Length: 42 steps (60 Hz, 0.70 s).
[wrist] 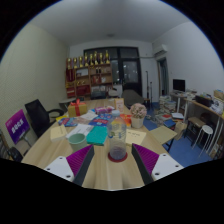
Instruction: Pour water
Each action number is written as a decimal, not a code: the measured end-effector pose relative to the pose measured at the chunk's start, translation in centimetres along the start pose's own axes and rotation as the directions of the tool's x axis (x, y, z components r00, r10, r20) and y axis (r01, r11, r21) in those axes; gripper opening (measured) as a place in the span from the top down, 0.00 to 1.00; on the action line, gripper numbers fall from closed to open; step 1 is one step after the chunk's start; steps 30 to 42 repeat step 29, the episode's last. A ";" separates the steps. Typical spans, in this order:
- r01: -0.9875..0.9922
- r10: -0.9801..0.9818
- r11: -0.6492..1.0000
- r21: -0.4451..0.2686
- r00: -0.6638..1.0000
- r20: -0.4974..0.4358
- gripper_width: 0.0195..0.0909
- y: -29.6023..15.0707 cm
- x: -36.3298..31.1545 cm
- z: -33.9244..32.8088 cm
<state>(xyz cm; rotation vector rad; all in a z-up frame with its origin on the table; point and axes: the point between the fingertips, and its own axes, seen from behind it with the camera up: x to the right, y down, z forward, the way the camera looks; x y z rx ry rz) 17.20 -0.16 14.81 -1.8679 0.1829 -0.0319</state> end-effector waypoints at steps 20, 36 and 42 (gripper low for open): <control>-0.010 0.009 1.000 -0.007 0.995 -0.103 0.10 0.3 -10.5 -20.9; -0.003 0.000 1.000 -0.026 0.992 -0.128 0.09 -0.1 -13.5 -27.0; -0.003 0.000 1.000 -0.026 0.992 -0.128 0.09 -0.1 -13.5 -27.0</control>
